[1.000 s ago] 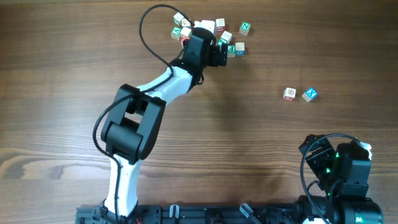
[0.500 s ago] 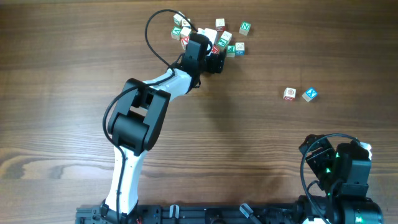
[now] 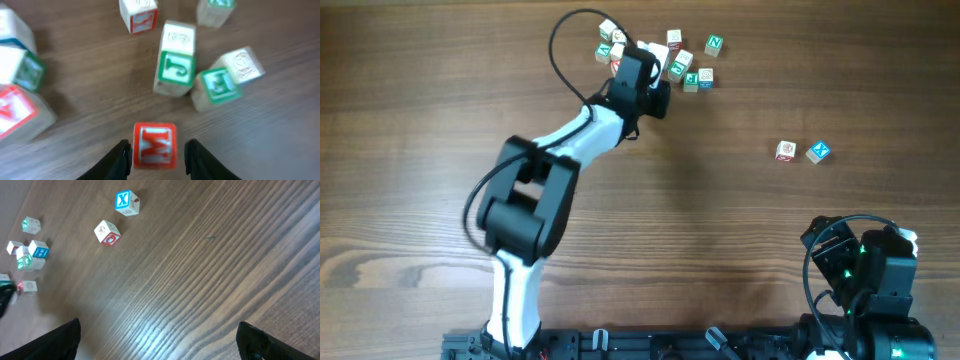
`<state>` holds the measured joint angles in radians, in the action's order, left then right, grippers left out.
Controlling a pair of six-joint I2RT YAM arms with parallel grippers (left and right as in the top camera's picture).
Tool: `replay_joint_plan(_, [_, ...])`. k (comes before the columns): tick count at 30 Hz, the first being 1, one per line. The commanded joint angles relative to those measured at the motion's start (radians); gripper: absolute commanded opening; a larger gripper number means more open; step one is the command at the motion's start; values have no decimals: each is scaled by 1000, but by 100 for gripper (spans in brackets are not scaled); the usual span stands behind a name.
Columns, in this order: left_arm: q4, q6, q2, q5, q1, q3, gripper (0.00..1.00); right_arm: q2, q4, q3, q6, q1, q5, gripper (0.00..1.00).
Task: Form a circle
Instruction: 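Move left gripper back to pile and grasp red M block, then carry red M block with left gripper toward the placed blocks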
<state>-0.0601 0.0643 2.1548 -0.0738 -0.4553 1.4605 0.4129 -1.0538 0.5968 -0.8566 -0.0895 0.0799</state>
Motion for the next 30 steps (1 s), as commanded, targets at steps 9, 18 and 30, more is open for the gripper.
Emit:
replay_joint_plan(9, [-76,-6,-96,56,-2,-2,98,-8,2,-2,-11,3,17,100])
replay_joint_plan(18, [100,-5,144,51,-2,-2,99,-8,2,-2,-11,3,17,100])
replay_joint_plan(30, [43,-5,50,30,-5,-2,25,-8,2,-2,-11,3,17,100])
